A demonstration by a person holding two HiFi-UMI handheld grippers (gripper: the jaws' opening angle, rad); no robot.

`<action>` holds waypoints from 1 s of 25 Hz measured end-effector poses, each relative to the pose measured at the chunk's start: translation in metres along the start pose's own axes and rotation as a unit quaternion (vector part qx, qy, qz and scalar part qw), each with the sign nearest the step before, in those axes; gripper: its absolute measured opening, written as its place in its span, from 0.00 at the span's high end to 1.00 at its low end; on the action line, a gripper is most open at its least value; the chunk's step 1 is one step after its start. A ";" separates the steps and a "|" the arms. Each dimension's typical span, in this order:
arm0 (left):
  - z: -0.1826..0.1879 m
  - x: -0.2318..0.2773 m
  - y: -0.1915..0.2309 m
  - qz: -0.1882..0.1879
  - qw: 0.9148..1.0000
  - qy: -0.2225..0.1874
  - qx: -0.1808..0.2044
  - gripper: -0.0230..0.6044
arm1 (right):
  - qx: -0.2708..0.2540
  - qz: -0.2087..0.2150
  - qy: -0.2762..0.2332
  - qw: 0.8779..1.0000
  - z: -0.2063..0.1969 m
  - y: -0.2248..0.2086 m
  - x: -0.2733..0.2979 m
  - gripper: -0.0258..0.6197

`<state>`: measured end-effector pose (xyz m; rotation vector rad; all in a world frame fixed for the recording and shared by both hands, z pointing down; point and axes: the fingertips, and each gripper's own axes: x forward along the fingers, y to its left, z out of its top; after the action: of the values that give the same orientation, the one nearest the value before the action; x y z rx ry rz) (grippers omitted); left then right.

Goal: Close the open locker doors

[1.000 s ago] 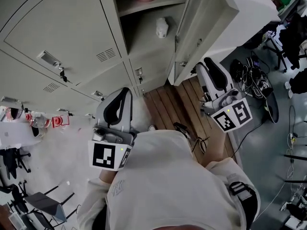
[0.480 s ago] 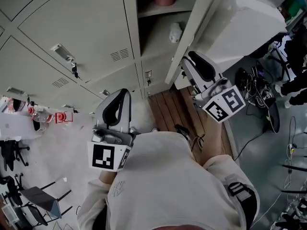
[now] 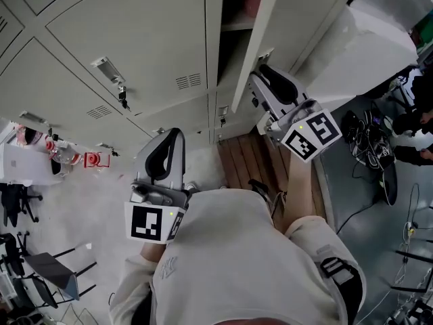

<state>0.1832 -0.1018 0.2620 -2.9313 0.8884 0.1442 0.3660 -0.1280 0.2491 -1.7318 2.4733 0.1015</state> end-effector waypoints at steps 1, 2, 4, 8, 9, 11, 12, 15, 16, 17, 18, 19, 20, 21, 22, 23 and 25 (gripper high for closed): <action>0.000 0.000 0.002 0.003 1.000 0.000 0.001 0.95 | 0.000 0.002 0.000 1.000 -0.001 -0.001 0.004 0.83; 0.000 -0.001 0.004 0.006 1.000 0.001 0.001 0.95 | 0.001 0.003 0.000 1.000 -0.002 -0.002 0.008 0.83; -0.001 -0.001 0.008 0.012 1.000 0.001 0.002 0.95 | 0.000 0.004 0.002 1.000 -0.004 -0.006 0.016 0.83; -0.001 -0.002 0.014 0.021 1.000 0.002 0.004 0.95 | 0.000 0.000 0.005 1.000 -0.008 -0.015 0.029 0.83; -0.001 -0.002 0.015 0.024 1.000 0.003 0.004 0.95 | -0.001 -0.002 0.006 1.000 -0.009 -0.017 0.032 0.83; -0.002 -0.002 0.017 0.027 1.000 0.008 0.002 0.95 | -0.002 -0.003 0.007 1.000 -0.011 -0.019 0.037 0.83; -0.002 -0.002 0.017 0.028 1.000 0.010 0.002 0.95 | -0.003 -0.004 0.008 1.000 -0.012 -0.020 0.040 0.83; 0.000 -0.001 0.019 0.032 0.999 0.005 0.008 0.95 | -0.003 -0.005 0.012 1.000 -0.016 -0.023 0.046 0.83; -0.001 -0.001 0.020 0.033 0.999 0.005 0.008 0.95 | -0.002 -0.005 0.014 1.000 -0.017 -0.024 0.048 0.83; -0.001 -0.001 0.020 0.035 0.999 0.006 0.008 0.95 | -0.002 -0.005 0.015 1.000 -0.018 -0.026 0.050 0.83; -0.001 -0.001 0.021 0.036 0.999 0.006 0.008 0.95 | -0.002 -0.005 0.017 1.000 -0.019 -0.027 0.053 0.83; 0.000 -0.001 0.022 0.038 0.999 0.006 0.008 0.95 | -0.003 -0.005 0.019 1.000 -0.020 -0.028 0.055 0.83; 0.000 -0.001 0.023 0.039 0.999 0.006 0.009 0.95 | -0.004 -0.005 0.021 1.000 -0.021 -0.030 0.056 0.83; 0.000 -0.001 0.023 0.040 0.999 0.007 0.009 0.95 | -0.006 -0.006 0.022 1.000 -0.022 -0.031 0.058 0.83; -0.001 0.000 0.024 0.042 0.999 0.007 0.009 0.95 | -0.007 -0.006 0.022 1.000 -0.023 -0.032 0.060 0.83; -0.001 0.000 0.024 0.043 0.999 0.008 0.009 0.95 | -0.007 -0.007 0.023 1.000 -0.024 -0.034 0.062 0.83; -0.002 0.001 0.024 0.043 0.999 0.009 0.009 0.95 | -0.008 -0.008 0.024 1.000 -0.025 -0.037 0.067 0.83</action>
<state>0.1707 -0.1230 0.2628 -2.8826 1.0147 0.1149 0.3772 -0.2059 0.2651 -1.7806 2.4989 0.0784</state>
